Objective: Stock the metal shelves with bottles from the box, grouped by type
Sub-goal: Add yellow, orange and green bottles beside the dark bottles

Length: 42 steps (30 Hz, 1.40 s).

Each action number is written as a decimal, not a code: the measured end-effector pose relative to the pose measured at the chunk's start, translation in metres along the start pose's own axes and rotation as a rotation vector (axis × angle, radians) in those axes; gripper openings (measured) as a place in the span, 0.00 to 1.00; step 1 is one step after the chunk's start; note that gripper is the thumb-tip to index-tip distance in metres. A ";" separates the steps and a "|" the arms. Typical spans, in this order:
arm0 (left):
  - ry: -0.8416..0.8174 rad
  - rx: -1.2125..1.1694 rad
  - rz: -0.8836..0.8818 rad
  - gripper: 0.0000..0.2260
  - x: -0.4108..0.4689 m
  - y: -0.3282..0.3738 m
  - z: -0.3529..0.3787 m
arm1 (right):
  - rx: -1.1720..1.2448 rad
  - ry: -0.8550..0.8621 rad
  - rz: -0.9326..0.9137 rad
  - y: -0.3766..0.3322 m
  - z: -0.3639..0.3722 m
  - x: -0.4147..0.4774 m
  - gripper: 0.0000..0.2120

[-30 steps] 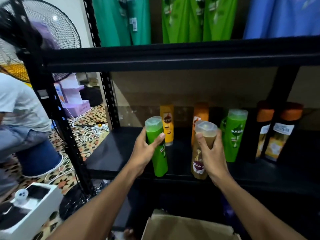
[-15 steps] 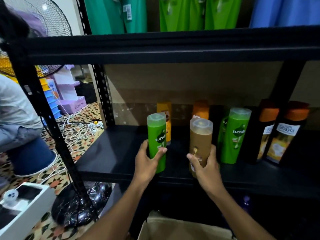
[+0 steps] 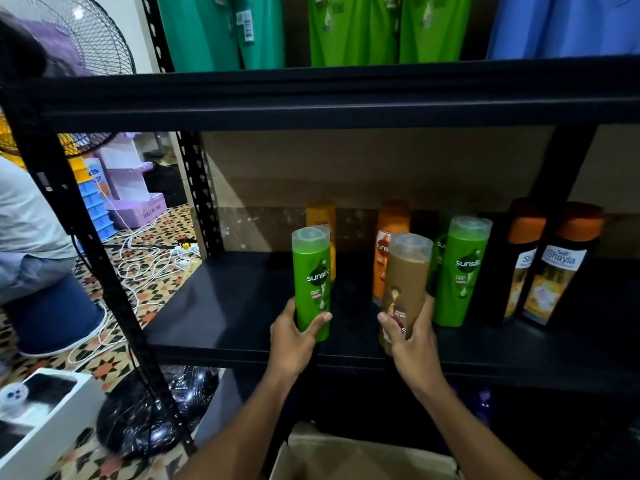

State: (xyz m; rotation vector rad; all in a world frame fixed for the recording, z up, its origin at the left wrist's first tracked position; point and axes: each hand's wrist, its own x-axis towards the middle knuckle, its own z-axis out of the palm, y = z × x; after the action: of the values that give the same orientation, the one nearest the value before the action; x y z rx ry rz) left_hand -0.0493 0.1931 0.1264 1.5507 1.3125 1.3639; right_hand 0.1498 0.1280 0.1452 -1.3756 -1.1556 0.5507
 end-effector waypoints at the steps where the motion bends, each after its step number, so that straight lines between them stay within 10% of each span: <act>1: -0.005 0.007 -0.003 0.20 -0.001 -0.003 0.001 | -0.033 -0.010 -0.036 0.000 -0.002 -0.001 0.29; 13: -0.244 -0.027 0.023 0.20 -0.023 0.023 0.067 | -0.332 -0.019 -0.237 0.015 -0.077 -0.029 0.30; 20: -0.351 -0.076 0.045 0.30 -0.031 0.041 0.132 | -0.200 0.054 -0.089 0.040 -0.127 -0.038 0.28; 42: -0.378 -0.022 -0.052 0.21 -0.018 0.055 0.194 | -0.330 0.091 0.044 0.061 -0.163 -0.042 0.29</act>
State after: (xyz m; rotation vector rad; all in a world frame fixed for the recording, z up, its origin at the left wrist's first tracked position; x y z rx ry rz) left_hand 0.1527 0.1850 0.1306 1.6492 1.0913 0.9874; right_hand 0.2926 0.0274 0.1067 -1.6934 -1.1796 0.3326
